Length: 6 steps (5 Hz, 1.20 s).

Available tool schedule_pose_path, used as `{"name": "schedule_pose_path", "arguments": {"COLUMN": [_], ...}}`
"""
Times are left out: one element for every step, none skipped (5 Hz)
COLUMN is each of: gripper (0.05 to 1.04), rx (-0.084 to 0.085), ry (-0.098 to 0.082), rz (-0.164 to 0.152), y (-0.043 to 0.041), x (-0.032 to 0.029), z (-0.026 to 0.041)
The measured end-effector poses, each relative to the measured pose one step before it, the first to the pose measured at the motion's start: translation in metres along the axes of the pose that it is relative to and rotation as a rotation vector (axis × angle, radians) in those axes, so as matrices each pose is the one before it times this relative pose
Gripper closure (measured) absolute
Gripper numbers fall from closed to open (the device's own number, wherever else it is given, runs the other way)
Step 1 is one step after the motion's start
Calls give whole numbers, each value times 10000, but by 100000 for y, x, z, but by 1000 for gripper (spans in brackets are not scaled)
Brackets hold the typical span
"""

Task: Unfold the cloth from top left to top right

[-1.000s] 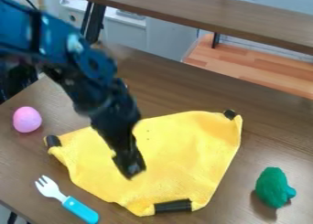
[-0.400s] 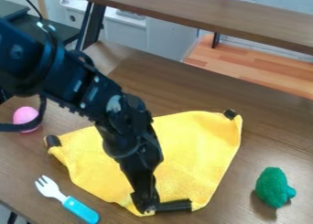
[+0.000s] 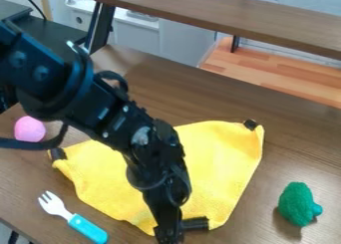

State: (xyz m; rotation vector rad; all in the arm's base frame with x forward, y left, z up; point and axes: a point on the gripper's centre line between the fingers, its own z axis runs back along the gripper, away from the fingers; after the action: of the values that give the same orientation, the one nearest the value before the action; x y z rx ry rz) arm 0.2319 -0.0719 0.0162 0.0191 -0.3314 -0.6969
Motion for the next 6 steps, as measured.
{"name": "schedule_pose_path", "arguments": {"gripper": [82,109,380,685,909,1014], "rx": [129,288,72,-204,-429,-462], "ry": [212,-120,-42,7,167,246], "rz": [-38,94,101,-131,-46,-47], "y": [-306,337,250,-152,373,349], "x": [-58,995,613,517,-469,-872], "z": [-1438,-896,-473,-237,92,361]}}
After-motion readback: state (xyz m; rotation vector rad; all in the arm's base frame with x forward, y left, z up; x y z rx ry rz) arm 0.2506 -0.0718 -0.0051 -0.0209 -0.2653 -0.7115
